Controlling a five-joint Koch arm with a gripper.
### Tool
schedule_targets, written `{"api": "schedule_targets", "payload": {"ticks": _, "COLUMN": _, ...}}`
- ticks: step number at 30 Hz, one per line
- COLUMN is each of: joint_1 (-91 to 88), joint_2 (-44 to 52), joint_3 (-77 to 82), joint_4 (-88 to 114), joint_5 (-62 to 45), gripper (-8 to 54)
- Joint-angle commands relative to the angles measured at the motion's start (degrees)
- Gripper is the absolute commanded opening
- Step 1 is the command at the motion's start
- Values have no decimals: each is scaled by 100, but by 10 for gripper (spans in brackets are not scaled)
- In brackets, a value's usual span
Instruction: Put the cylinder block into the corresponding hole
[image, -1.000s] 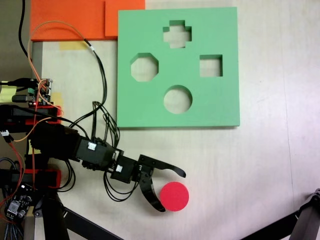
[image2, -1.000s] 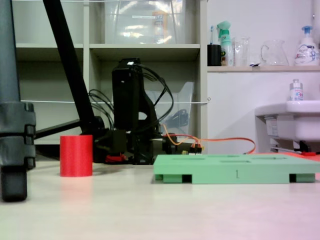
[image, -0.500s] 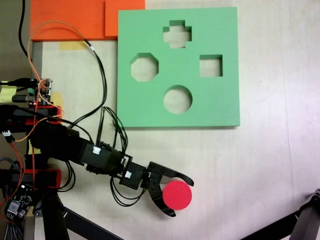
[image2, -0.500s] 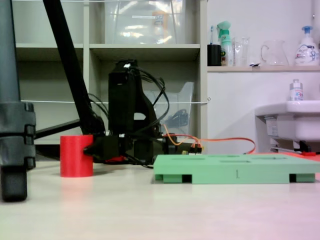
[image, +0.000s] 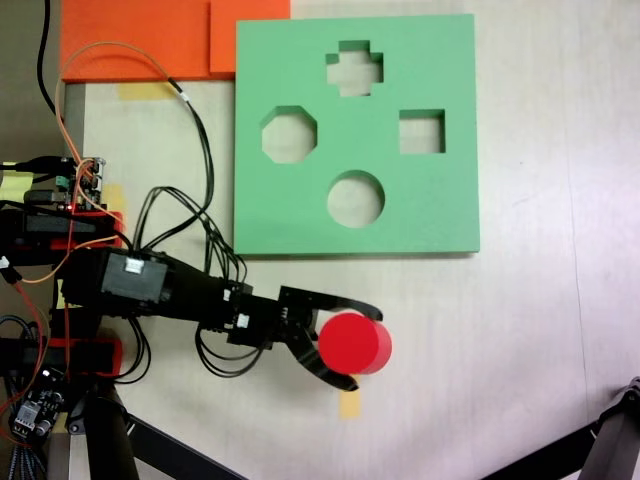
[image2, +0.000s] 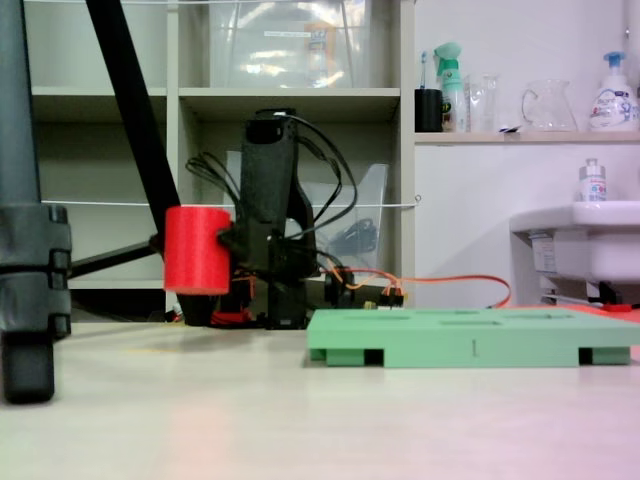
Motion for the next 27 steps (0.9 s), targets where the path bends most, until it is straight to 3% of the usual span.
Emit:
{"api": "schedule_targets", "payload": {"ticks": 1, "joint_1": -527, "joint_2": 545, "joint_3": -44, "joint_4": 62, "joint_5": 255, "gripper": 183}}
{"api": "schedule_targets", "payload": {"ticks": 11, "joint_1": -3305, "joint_2": 914, "joint_3": -308, "joint_4": 1116, "joint_5": 378, "gripper": 183}}
{"api": "schedule_targets", "payload": {"ticks": 27, "joint_1": -3357, "joint_2": -237, "joint_3": -554, "joint_4": 879, "joint_5": 334, "gripper": 185}}
